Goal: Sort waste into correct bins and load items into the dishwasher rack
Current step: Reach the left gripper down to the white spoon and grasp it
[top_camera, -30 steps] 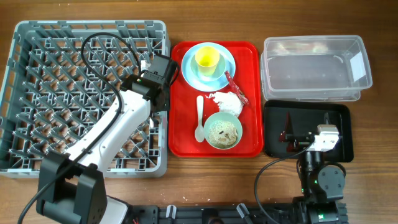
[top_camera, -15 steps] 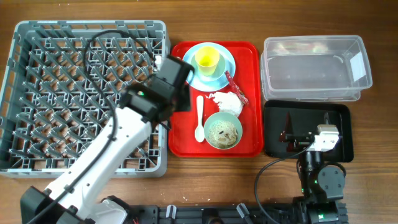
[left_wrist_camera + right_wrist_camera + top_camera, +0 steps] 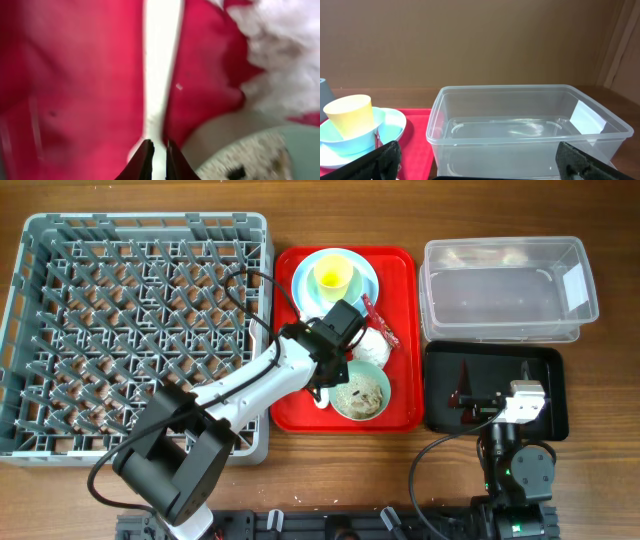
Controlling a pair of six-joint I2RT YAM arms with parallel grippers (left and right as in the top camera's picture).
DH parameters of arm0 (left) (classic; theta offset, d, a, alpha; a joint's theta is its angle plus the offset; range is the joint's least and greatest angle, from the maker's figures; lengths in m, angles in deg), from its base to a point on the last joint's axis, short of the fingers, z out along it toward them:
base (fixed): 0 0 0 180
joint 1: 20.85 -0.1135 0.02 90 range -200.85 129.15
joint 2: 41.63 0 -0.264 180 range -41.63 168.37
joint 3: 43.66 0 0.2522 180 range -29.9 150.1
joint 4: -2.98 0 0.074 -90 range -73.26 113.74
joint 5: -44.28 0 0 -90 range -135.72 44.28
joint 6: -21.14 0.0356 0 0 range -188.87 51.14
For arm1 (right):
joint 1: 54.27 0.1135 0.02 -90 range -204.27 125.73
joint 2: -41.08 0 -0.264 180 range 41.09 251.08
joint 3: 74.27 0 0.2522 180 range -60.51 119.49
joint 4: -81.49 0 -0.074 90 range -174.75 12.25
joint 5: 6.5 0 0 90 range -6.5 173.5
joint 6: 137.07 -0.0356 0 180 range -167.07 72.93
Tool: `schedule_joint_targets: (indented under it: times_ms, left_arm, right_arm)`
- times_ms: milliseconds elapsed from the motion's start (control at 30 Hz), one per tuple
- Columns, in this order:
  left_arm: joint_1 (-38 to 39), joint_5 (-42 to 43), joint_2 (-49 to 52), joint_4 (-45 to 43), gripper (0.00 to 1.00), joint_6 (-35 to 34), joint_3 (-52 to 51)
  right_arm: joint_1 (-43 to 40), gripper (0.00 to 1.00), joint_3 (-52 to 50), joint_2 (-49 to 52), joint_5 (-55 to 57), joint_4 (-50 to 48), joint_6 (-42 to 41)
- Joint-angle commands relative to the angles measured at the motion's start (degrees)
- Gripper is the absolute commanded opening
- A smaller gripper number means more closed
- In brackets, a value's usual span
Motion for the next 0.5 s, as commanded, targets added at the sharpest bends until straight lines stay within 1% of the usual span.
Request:
schedule_joint_targets:
  times_ms: [0,33,67,100,167,233,333,467]
  left_arm:
    - [0.15,9.77,0.44,0.07,0.15,4.61,-0.28]
    - [0.04,9.51,0.44,-0.02,0.15,4.63,-0.28]
    - [-0.33,7.87,0.44,-0.22,0.20,4.63,-0.28]
    - [-0.70,5.09,0.44,-0.39,0.26,4.61,-0.28]
    - [-0.98,-2.34,0.44,-0.44,0.30,4.59,-0.28]
    - [-0.96,-4.96,0.46,-0.46,0.30,4.59,-0.28]
    - [-0.98,-5.09,0.66,-1.38,0.30,4.59,-0.39]
    - [-0.96,-5.09,0.68,-6.56,0.27,4.59,-3.10]
  right_arm:
    - [-0.17,1.00,-0.07,-0.20,-0.55,-0.20,0.66]
    - [-0.17,1.00,-0.07,-0.20,-0.55,-0.20,0.66]
    - [-0.17,1.00,-0.07,-0.20,-0.55,-0.20,0.66]
    - [-0.17,1.00,-0.07,-0.20,-0.55,-0.20,0.66]
    - [-0.17,1.00,-0.07,-0.20,-0.55,-0.20,0.66]
    - [-0.17,1.00,-0.07,-0.20,-0.55,-0.20,0.68]
    - [-0.17,1.00,-0.07,-0.20,-0.55,-0.20,0.68]
    - [-0.17,1.00,-0.07,-0.20,-0.55,-0.20,0.68]
